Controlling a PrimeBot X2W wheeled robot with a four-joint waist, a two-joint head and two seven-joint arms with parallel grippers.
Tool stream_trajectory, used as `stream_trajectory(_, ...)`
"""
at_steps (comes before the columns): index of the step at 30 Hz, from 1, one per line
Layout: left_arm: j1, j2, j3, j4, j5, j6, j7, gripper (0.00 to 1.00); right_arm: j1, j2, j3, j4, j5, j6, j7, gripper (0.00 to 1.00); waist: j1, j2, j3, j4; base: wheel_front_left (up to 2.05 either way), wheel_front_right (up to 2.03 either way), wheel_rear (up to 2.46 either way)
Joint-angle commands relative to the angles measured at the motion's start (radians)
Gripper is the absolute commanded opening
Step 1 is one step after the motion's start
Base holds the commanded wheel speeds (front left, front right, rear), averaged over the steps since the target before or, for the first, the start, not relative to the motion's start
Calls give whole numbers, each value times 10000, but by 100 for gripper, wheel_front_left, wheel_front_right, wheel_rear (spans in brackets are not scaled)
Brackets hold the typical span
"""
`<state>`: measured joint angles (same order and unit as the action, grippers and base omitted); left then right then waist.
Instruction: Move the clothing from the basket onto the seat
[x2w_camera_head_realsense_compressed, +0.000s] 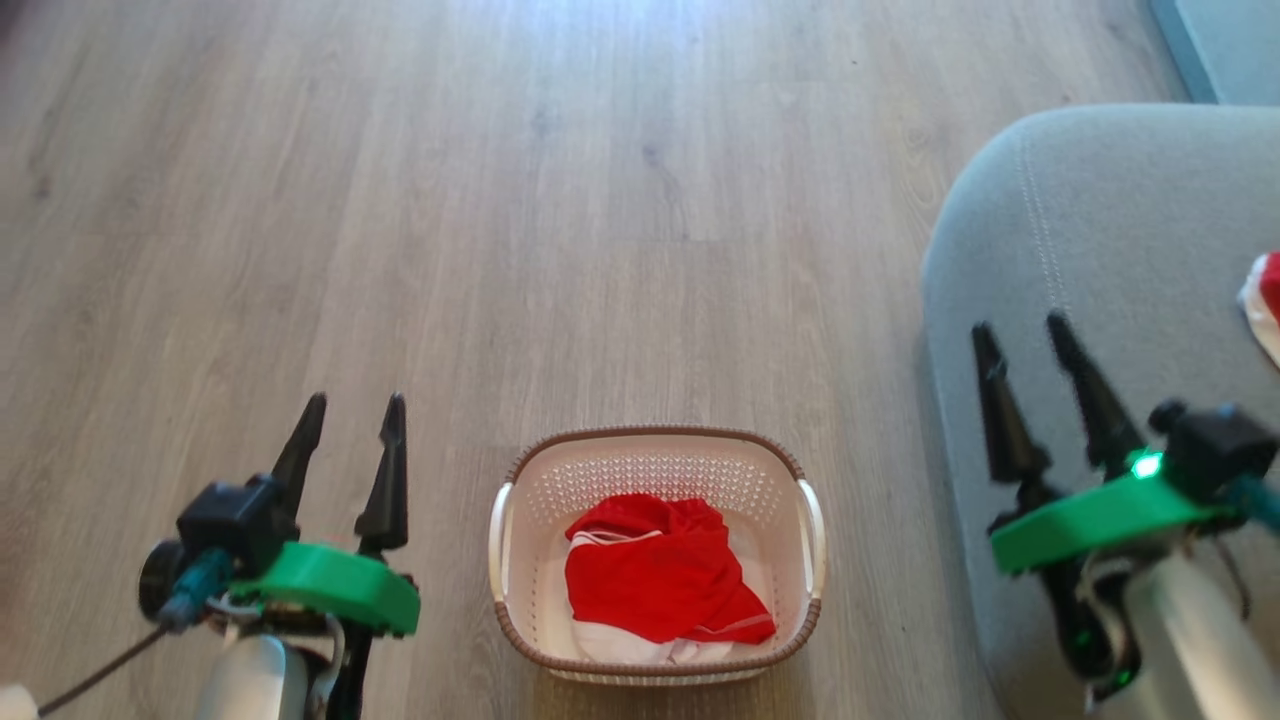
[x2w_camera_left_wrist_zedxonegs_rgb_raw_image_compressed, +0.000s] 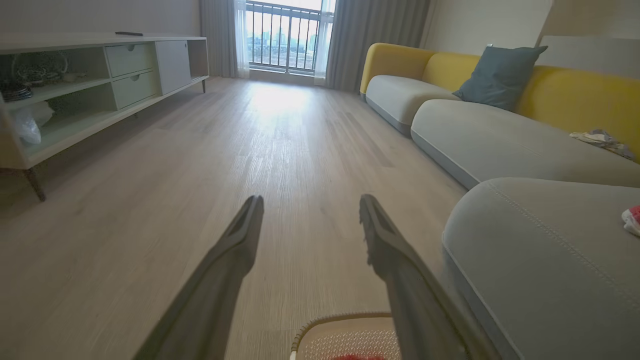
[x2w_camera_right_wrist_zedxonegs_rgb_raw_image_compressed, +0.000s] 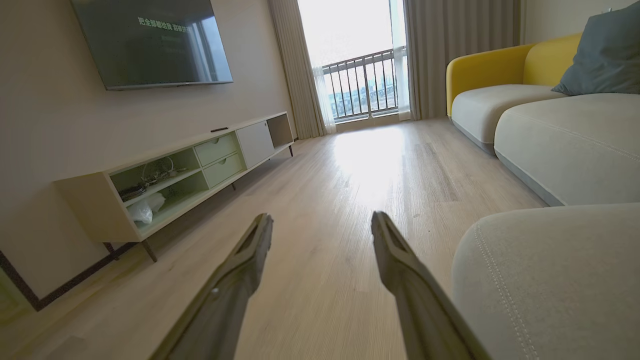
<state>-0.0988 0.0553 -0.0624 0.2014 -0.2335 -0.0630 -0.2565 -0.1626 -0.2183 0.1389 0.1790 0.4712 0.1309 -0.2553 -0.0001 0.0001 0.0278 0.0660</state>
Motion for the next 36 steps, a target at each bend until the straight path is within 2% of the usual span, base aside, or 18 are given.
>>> stream_trajectory(1,-199,-31,377,-301,128,99,-53,100,-27,37,156,-353,-133,-2,-64,100,1,-1,-58,88,0,0,0)
stream_trajectory(5,62,-45,394,-371,-47,379,-53,100,504,467,174,-320,-644,-2,-64,100,1,-1,-119,161,0,0,0)
stream_trajectory(13,536,-49,-80,-428,-169,367,-53,100,1296,1123,-401,-227,-1201,-2,-64,100,1,-1,-278,265,0,0,0)
stream_trajectory(18,660,-50,-231,-523,-157,399,-53,100,1479,1255,-619,-282,-1733,-2,-64,100,1,-1,-299,297,0,0,0)
stream_trajectory(36,578,-50,-560,-416,-141,303,-53,100,1336,1624,-1647,298,-2377,-2,-64,100,1,-1,-121,265,0,0,0)
